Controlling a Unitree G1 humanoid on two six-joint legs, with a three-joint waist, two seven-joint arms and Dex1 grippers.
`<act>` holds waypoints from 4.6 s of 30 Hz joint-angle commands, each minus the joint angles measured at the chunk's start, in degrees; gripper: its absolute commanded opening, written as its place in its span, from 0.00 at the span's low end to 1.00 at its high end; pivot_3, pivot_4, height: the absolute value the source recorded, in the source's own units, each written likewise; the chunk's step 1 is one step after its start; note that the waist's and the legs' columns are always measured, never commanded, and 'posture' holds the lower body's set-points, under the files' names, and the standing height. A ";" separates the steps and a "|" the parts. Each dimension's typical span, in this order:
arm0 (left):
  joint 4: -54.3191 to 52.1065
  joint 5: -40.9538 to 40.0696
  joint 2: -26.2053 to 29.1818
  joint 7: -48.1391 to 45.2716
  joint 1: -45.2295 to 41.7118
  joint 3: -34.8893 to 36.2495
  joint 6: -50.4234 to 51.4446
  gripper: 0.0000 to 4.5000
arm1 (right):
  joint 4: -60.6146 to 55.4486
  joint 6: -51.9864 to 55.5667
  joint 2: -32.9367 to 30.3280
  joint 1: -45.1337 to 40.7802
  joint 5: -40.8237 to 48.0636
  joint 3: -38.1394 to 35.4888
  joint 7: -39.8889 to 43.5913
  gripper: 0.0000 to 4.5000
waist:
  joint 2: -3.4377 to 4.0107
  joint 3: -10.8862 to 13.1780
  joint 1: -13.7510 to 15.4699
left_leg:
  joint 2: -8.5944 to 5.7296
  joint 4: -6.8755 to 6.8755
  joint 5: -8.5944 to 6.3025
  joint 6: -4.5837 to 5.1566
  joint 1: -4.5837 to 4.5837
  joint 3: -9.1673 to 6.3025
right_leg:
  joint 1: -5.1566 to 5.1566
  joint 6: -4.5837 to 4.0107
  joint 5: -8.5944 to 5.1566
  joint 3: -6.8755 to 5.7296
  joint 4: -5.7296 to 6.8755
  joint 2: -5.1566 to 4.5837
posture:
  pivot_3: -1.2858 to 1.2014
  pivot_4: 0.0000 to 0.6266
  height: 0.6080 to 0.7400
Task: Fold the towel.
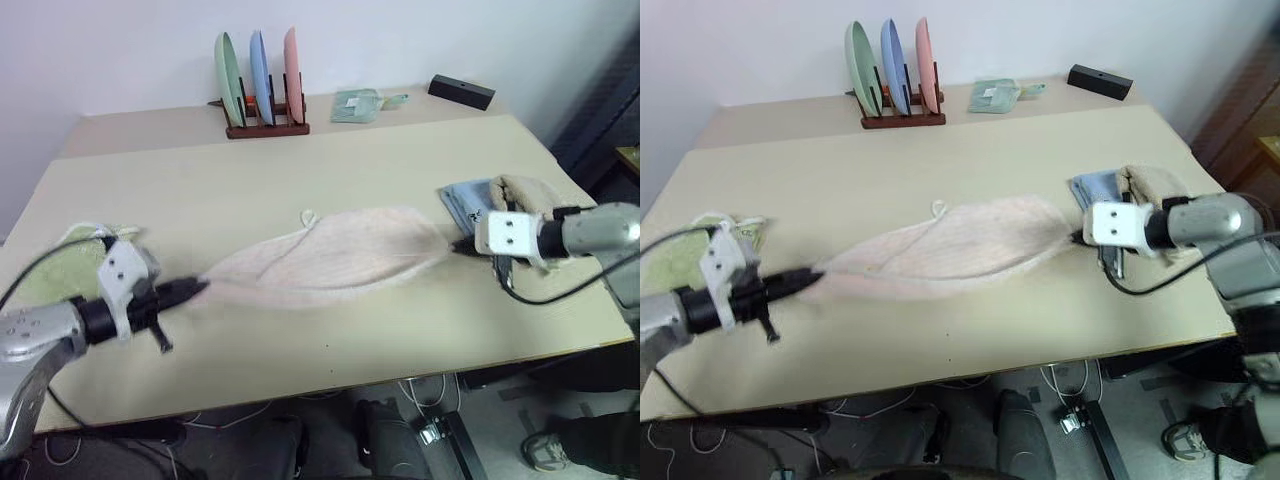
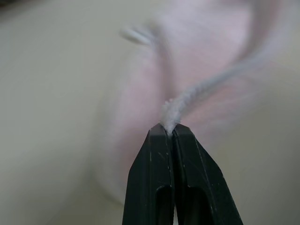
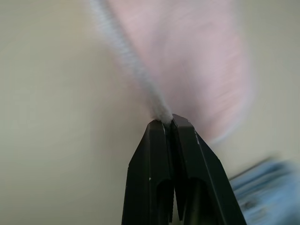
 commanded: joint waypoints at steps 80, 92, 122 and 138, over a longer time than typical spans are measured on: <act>12.92 5.71 -4.16 5.21 6.13 2.65 -3.11 0.75 | 37.53 -16.31 11.38 -20.41 -18.89 5.92 -17.37 0.73 | -0.09 0.01 -0.53 | 0.33 0.02 -0.33 0.17 -0.04 0.73 | -0.36 -0.09 0.14 -0.03 -0.03 0.12 | 0.52 0.24 0.99; 14.74 11.17 -8.47 17.09 0.52 4.26 -11.51 0.76 | -8.87 28.86 3.48 8.58 13.90 -13.24 -1.10 0.99 | -0.09 -0.01 -0.32 | 0.37 0.01 -0.35 0.18 -0.04 0.68 | -0.29 -0.08 0.15 -0.01 -0.10 0.11 | 0.52 0.24 0.99; -8.30 -2.17 -7.08 -2.12 -0.78 -11.86 -3.54 0.76 | -23.78 94.13 41.18 10.70 44.76 -51.32 -54.26 0.99 | -0.18 -0.13 0.60 | 0.41 0.05 -0.40 0.26 0.05 0.70 | -0.18 -0.11 0.18 -0.04 -0.11 0.11 | 0.52 0.24 0.99; -5.50 1.10 -9.26 -2.29 -2.10 -16.83 -5.56 0.76 | -14.93 83.35 44.37 6.78 41.72 -46.38 -59.84 0.12 | -0.13 -0.16 -0.50 | 0.41 0.03 -0.39 0.25 0.06 0.71 | -0.18 -0.11 0.17 -0.04 -0.12 0.13 | 0.52 0.24 0.99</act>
